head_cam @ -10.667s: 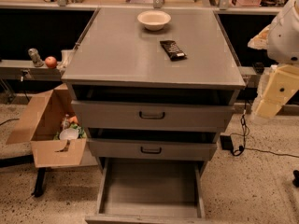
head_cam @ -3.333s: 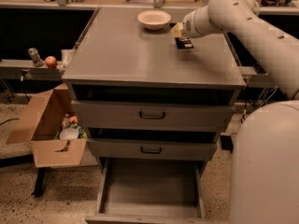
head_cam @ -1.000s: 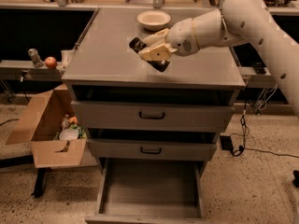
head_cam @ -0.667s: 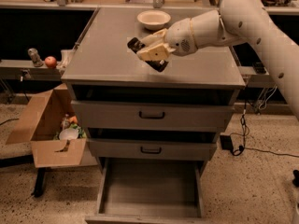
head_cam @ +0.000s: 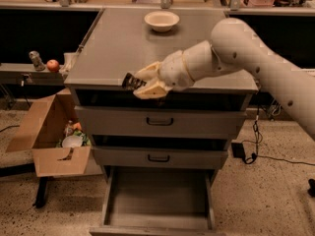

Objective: Place rxbar chocolate into bottom drawer

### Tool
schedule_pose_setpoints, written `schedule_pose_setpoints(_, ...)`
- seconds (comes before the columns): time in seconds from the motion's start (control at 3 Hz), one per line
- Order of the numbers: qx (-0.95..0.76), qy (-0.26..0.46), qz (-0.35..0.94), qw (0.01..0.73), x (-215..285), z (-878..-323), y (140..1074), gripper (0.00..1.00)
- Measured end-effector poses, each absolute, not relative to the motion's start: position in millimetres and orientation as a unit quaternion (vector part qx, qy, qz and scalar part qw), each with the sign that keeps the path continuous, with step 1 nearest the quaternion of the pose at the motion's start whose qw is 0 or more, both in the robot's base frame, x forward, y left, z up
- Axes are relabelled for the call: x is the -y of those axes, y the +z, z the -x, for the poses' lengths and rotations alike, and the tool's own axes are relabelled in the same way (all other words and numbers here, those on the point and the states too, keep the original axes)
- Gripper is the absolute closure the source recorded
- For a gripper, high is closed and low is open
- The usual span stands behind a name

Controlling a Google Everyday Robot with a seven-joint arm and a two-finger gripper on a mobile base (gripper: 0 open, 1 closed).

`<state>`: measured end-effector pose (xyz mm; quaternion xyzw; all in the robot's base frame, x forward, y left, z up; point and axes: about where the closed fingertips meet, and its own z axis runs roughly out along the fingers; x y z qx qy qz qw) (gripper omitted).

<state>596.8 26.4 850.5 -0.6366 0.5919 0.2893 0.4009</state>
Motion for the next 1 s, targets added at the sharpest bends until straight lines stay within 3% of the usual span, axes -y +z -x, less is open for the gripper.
schedule_pose_setpoints(0.67,-0.624,0.261,0.626,0.389,-23.9,-544.6,723.3,1.0)
schedule_pose_setpoints(1.0,-0.624,0.261,0.626,0.389,-23.9,-544.7,723.6,1.0)
